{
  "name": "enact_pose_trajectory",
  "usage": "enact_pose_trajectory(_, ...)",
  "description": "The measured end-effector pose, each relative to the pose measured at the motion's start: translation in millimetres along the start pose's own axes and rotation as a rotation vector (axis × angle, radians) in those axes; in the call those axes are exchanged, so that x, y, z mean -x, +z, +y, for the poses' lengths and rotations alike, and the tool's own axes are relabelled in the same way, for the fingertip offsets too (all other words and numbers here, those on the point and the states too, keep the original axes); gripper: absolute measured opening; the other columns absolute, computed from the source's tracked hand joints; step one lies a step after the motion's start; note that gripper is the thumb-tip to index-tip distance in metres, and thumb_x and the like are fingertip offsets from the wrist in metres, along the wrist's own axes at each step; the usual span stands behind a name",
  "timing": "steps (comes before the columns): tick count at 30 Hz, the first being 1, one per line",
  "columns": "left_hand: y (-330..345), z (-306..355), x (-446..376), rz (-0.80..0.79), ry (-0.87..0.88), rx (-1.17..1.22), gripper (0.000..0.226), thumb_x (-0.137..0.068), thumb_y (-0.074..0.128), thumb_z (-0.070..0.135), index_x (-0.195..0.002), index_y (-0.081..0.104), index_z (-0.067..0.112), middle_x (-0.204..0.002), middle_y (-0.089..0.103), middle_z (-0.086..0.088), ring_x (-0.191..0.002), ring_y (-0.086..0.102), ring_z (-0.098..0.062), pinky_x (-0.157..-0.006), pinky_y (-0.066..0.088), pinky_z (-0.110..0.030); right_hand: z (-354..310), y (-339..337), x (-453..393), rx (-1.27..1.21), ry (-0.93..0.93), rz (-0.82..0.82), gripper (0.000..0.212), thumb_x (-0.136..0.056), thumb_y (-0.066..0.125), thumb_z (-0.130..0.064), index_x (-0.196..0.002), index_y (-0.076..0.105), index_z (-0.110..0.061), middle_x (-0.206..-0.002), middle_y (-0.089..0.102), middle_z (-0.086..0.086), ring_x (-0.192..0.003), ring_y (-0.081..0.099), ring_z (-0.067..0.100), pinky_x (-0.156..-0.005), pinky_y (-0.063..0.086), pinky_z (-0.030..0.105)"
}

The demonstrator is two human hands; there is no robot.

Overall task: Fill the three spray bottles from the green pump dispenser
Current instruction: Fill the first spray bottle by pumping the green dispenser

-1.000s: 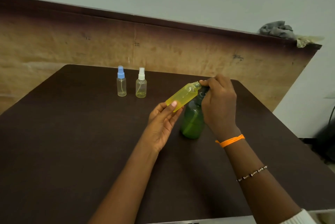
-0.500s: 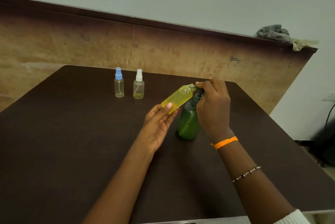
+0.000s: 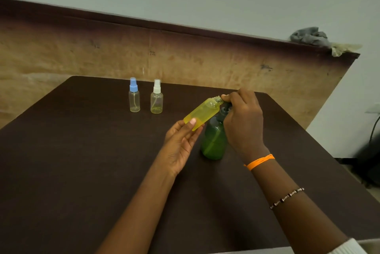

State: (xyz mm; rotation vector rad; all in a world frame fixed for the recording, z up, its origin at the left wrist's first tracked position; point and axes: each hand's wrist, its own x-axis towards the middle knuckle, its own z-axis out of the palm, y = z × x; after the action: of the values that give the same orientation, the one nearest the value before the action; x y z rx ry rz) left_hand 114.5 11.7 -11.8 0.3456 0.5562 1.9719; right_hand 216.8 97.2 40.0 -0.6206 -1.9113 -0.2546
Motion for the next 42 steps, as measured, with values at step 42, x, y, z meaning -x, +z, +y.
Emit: enact_pose_trajectory(42,-1,-2,-1,-0.004,-0.002,0.014,0.030,-0.070,0.061,0.009,-0.099,0.056,0.003,-0.088,0.074,-0.006,-0.085,0.071,-0.016,-0.073,0.056,-0.020,-4,-1,-4,0.003,0.032,-0.020,0.018,-0.072,0.047,0.004,-0.075,0.064,0.003,-0.074,0.057,0.014,-0.070,0.055,0.031,-0.055,0.039,0.027)
